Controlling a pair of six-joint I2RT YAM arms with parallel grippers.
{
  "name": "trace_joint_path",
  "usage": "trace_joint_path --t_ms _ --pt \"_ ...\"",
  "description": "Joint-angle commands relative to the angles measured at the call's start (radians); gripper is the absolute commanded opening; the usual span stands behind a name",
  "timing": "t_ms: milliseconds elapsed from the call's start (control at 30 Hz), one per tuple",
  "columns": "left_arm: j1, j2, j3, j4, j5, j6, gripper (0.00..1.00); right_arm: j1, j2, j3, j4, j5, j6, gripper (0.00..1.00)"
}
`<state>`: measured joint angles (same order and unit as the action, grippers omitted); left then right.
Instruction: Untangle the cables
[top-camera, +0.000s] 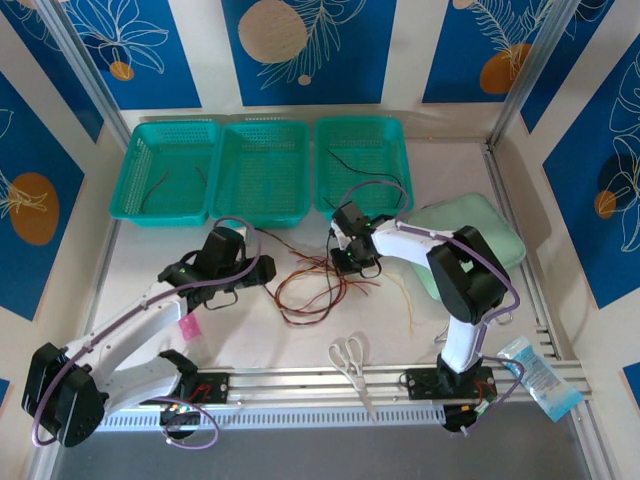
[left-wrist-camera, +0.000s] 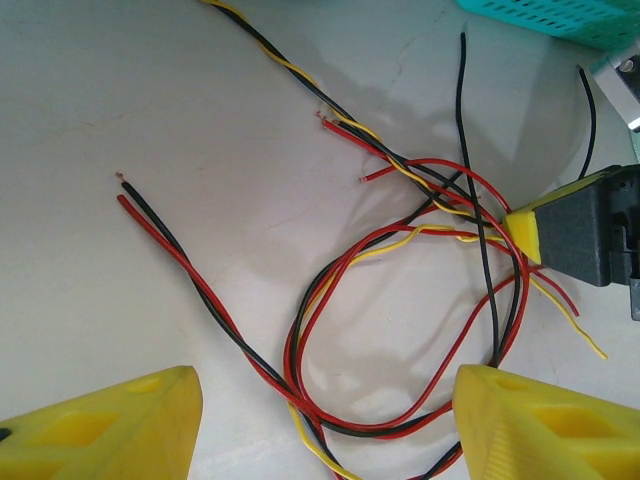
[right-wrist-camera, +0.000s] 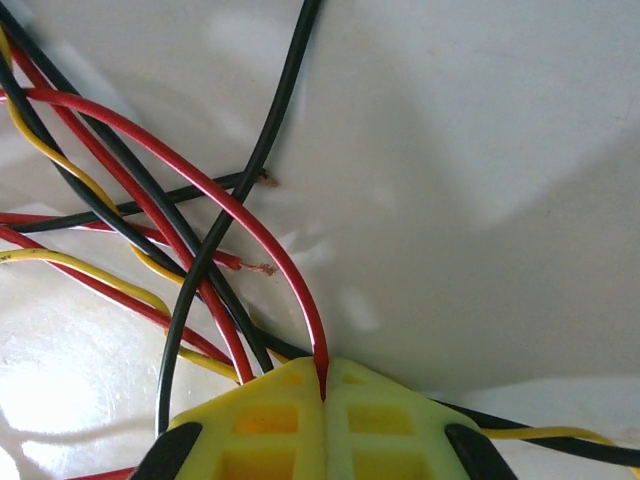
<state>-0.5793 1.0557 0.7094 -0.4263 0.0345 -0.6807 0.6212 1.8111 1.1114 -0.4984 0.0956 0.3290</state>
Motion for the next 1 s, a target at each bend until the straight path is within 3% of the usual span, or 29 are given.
trace_joint_path --t_ms 0,500,800,967 --pt "-0.011 -0.013 0.035 -0.003 0.021 -0.016 0.67 0.029 -0.097 0.031 -0.082 0.033 -0.009 0.0" --pt "-0.011 0.005 0.146 -0.027 0.047 0.008 0.67 0.007 -0.567 0.082 -0.15 0.014 0.039 0.0" --pt "-0.011 0.009 0.217 0.013 0.118 -0.014 0.68 -0.038 -0.622 0.234 -0.066 -0.068 0.024 0.0" --pt "-0.008 0.041 0.327 -0.057 0.121 0.076 0.68 -0.046 -0.603 0.346 -0.03 -0.089 0.026 0.0"
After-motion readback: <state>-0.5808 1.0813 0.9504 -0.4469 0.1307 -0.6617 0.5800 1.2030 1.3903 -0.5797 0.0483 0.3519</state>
